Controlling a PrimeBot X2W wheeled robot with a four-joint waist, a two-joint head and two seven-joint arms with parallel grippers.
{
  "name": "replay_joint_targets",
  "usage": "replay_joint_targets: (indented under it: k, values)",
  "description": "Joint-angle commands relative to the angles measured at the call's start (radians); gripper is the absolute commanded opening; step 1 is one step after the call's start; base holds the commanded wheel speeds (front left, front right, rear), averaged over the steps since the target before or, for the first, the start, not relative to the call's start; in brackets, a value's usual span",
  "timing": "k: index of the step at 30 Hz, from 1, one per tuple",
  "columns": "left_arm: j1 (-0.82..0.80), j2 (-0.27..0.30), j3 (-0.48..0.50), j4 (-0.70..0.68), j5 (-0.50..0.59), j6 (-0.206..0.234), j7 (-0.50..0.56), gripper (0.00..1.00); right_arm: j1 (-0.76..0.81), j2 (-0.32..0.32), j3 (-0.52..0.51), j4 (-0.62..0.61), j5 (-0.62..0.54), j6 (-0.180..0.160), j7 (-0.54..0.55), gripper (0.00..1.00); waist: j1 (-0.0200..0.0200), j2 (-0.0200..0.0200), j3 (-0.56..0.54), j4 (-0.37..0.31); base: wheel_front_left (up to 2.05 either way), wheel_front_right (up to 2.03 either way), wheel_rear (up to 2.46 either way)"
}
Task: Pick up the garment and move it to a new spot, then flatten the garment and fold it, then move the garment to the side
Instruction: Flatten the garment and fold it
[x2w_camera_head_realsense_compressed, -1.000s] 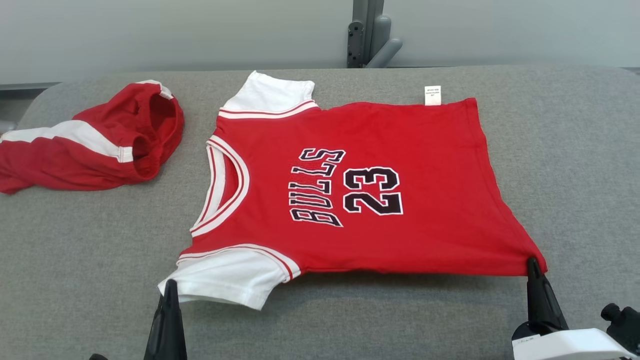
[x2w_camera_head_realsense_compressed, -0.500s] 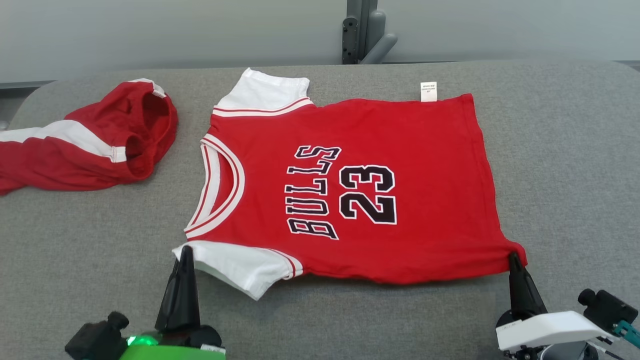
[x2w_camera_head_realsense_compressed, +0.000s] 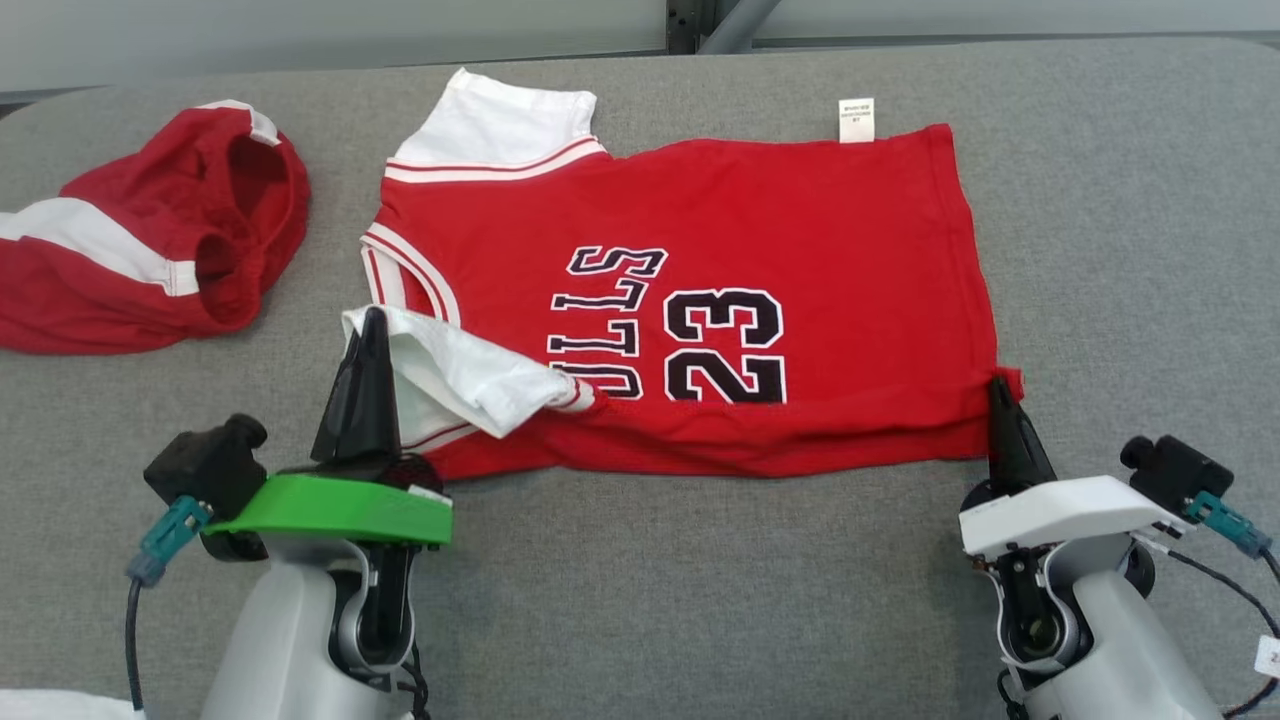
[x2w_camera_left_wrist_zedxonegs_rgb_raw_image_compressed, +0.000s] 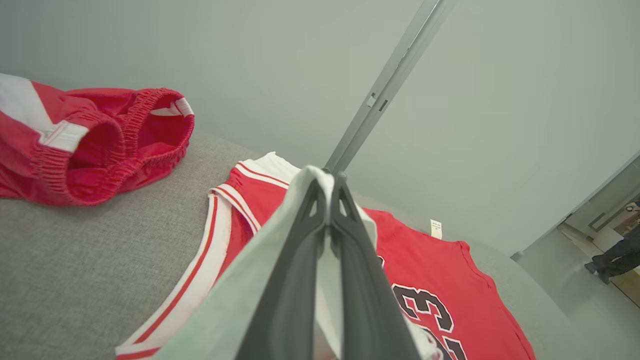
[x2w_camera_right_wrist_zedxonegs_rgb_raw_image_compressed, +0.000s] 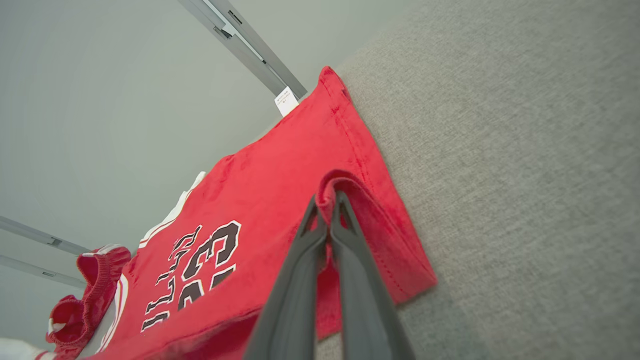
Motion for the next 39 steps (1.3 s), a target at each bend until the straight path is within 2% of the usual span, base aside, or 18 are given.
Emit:
replay_joint_targets:
  k: [1,8,17,18,19,20,21,22,24,34,39]
  values:
    - [-0.028,0.002,0.005,0.008,0.005,-0.003,0.000,0.00,-0.023,0.001,0.005,0.010,-0.009,0.000,-0.005,0.00,0.0001,0.0022,0.034,-0.020,0.00,0.00,0.00]
    - [-0.124,0.002,0.010,0.100,0.017,-0.003,0.000,0.00,-0.131,0.006,0.012,0.120,-0.031,0.000,-0.010,0.00,0.0001,0.0022,0.073,-0.030,0.00,0.00,0.00]
    - [-0.196,0.002,0.006,0.190,0.027,-0.003,0.000,0.00,-0.197,0.011,0.015,0.178,-0.029,0.000,-0.011,0.00,0.0001,0.0022,0.086,-0.036,0.00,0.00,0.00]
    - [-0.206,0.003,0.005,0.207,0.027,-0.003,0.000,0.00,-0.203,0.011,0.012,0.185,-0.033,0.000,-0.011,0.10,0.0001,0.0022,0.086,-0.037,0.00,0.00,0.00]
    - [-0.217,0.003,0.003,0.228,0.027,-0.003,0.000,0.00,-0.210,0.012,0.011,0.190,-0.037,0.000,-0.011,0.25,0.0001,0.0022,0.086,-0.038,0.00,0.00,0.00]
    - [-0.230,0.002,-0.003,0.242,0.034,-0.003,0.000,0.00,-0.217,0.012,0.008,0.197,-0.039,0.000,-0.011,0.53,0.0001,0.0022,0.086,-0.039,0.00,0.00,0.00]
    - [-0.242,0.002,-0.007,0.255,0.036,-0.003,0.000,0.13,-0.226,0.013,0.005,0.198,-0.043,0.000,-0.011,1.00,0.0001,0.0022,0.087,-0.040,0.00,0.00,0.00]
    - [-0.248,0.003,-0.011,0.267,0.032,-0.003,0.000,0.36,-0.234,0.013,0.001,0.194,-0.045,0.000,-0.011,1.00,0.0001,0.0022,0.087,-0.041,0.00,0.00,0.00]
    - [-0.260,0.003,-0.021,0.276,0.018,-0.003,0.000,1.00,-0.240,0.014,0.000,0.186,-0.056,0.000,-0.012,1.00,0.0001,0.0022,0.087,-0.043,0.00,0.00,0.00]
    - [-0.214,0.003,-0.045,0.222,-0.010,-0.003,0.000,1.00,-0.192,0.014,-0.036,0.050,-0.146,0.000,-0.011,1.00,0.0001,0.0022,0.066,-0.035,0.00,0.00,0.00]
    - [-0.109,0.021,-0.020,0.167,0.010,-0.003,0.000,1.00,-0.099,0.015,-0.088,-0.080,-0.268,0.000,-0.011,1.00,0.0001,0.0022,0.030,-0.018,0.00,0.00,0.00]
